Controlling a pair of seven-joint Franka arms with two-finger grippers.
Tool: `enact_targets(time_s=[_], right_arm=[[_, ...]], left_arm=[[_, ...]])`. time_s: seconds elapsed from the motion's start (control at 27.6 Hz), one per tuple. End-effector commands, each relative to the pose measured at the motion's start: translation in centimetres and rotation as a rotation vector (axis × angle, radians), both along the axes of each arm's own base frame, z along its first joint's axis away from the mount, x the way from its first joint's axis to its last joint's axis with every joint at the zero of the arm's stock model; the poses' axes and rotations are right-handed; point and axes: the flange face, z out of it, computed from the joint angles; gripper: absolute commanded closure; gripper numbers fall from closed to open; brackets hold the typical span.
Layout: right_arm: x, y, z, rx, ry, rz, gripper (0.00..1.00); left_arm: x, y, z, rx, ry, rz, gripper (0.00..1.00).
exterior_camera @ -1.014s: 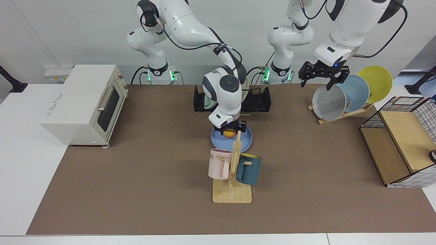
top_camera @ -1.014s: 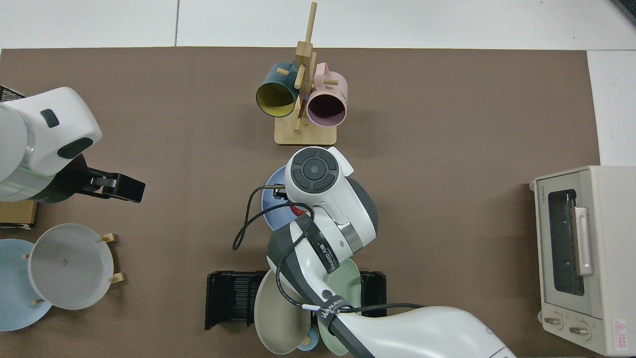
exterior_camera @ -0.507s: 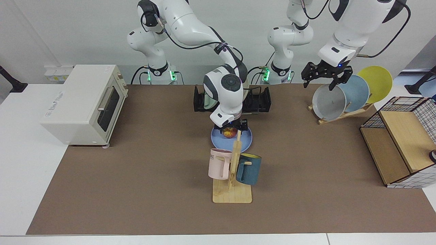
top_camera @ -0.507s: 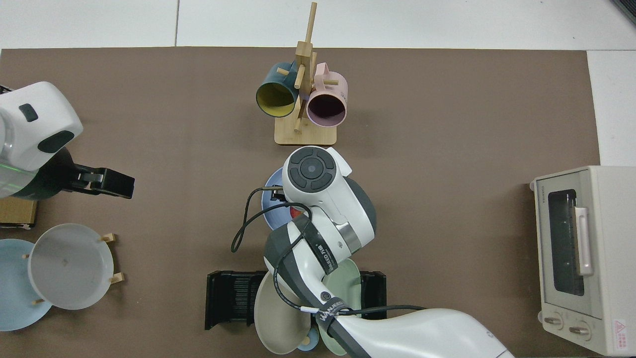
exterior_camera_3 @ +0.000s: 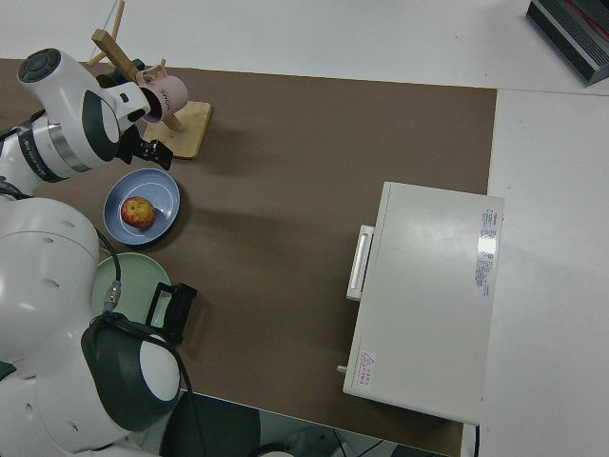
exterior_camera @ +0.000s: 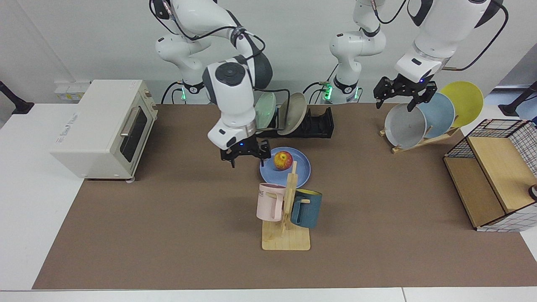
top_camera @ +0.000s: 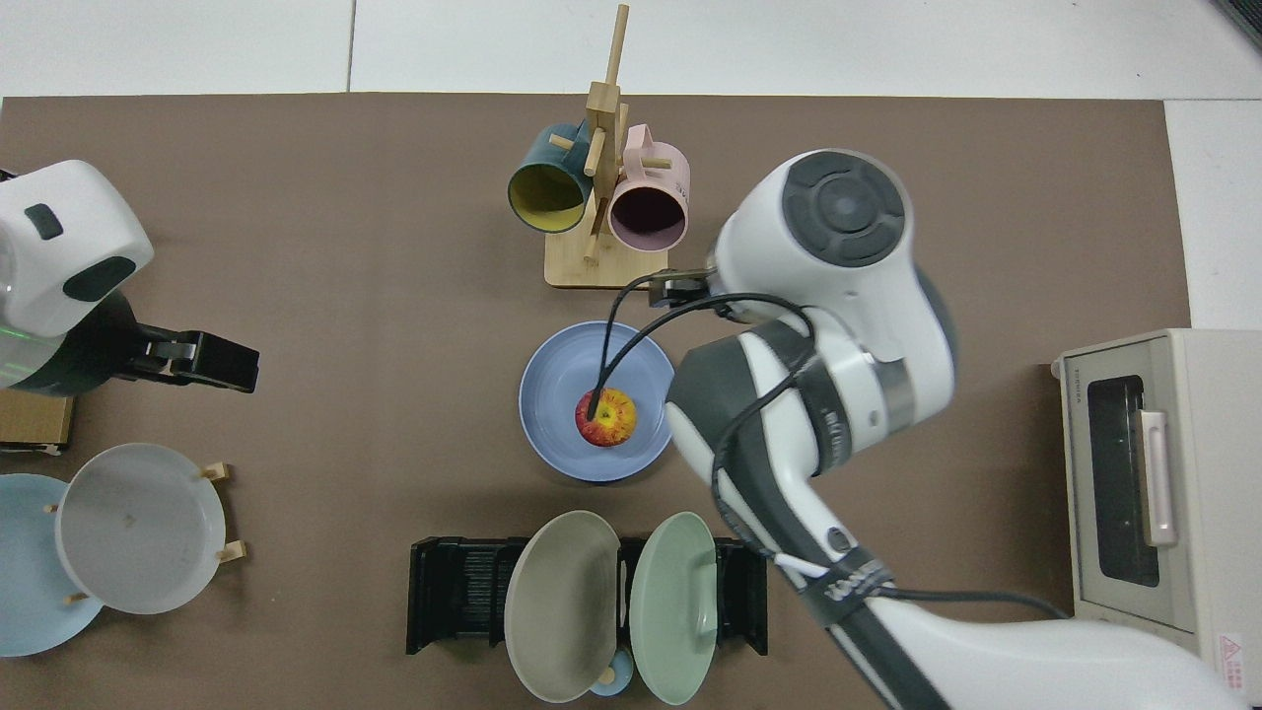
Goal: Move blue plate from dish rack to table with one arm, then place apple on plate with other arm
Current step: 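Open the right gripper and withdraw it from the plate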
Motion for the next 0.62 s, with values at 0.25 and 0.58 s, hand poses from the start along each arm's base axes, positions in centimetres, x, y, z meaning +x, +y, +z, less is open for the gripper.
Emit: enact_targets(time_s=[0.25, 0.58], right_arm=[[1.2, -15.1, 6.2, -0.037, -0.022, 0.140, 0.00], [-0.2, -21.4, 9.8, -0.063, -0.017, 0.121, 0.00]], left_arm=[[0.2, 0.3, 0.5, -0.007, -0.008, 0.014, 0.00], [0.2, 0.3, 0.5, -0.007, -0.008, 0.016, 0.00]])
